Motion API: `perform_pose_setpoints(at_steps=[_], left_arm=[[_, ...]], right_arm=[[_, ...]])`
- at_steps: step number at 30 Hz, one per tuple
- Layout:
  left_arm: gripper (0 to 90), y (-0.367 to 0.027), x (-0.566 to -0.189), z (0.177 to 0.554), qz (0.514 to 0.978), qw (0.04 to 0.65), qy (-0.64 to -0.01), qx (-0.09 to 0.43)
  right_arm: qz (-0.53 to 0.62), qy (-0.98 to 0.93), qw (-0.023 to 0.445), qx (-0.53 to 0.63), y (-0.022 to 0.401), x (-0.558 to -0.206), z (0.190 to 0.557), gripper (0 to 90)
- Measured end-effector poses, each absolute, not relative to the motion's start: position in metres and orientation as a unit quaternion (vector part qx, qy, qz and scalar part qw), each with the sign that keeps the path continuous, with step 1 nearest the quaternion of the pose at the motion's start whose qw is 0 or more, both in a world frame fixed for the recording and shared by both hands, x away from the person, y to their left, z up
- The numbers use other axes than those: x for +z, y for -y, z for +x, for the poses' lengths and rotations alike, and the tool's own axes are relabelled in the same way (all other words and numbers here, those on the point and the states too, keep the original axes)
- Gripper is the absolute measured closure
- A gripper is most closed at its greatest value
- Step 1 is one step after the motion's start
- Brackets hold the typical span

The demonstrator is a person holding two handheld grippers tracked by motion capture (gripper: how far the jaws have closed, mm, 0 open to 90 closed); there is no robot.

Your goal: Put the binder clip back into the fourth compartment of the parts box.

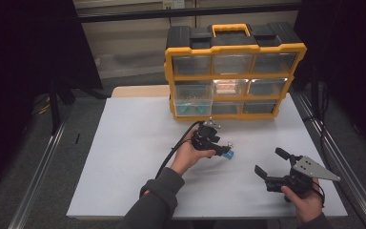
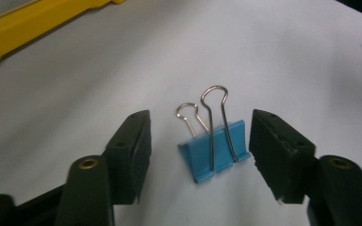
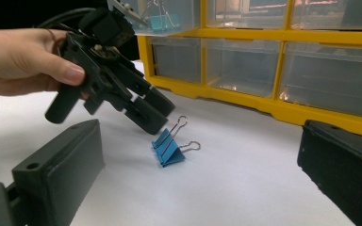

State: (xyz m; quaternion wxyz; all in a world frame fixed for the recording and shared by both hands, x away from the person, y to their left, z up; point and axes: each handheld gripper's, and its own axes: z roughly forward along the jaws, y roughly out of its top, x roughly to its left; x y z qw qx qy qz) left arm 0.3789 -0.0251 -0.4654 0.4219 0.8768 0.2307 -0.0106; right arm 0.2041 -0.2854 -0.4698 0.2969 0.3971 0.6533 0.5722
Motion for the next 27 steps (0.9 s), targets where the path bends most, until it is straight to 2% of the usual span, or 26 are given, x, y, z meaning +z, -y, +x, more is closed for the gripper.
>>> perform_pose_setpoints(at_steps=[9, 10, 11, 12, 16, 19, 27], left_arm=[[55.7, 0.037, -0.472, 0.382, 0.868, 0.436, -0.236, -0.032], [58.7, 0.037, -0.473, 0.383, 0.869, 0.431, -0.238, -0.043], [70.5, 0.036, -0.473, 0.384, 0.868, 0.433, -0.236, -0.052], [70.5, 0.035, -0.473, 0.384, 0.866, 0.436, -0.239, -0.058], [87.2, 0.03, -0.466, 0.383, 0.862, 0.432, -0.252, -0.084], [88.7, 0.027, -0.458, 0.38, 0.872, 0.411, -0.252, -0.084], [89.9, 0.014, -0.429, 0.375, 0.858, 0.438, -0.249, -0.099]], right_arm=[[0.398, -0.653, 0.294, 0.574, 0.286, -0.47, 0.204, 0.3], [0.399, -0.652, 0.294, 0.574, 0.286, -0.47, 0.204, 0.3], [0.403, -0.648, 0.294, 0.576, 0.286, -0.47, 0.204, 0.3], [0.403, -0.648, 0.294, 0.576, 0.286, -0.47, 0.204, 0.3], [0.398, -0.653, 0.294, 0.574, 0.286, -0.47, 0.204, 0.3], [0.398, -0.652, 0.295, 0.574, 0.286, -0.47, 0.204, 0.3], [0.398, -0.65, 0.297, 0.575, 0.285, -0.47, 0.205, 0.3]])
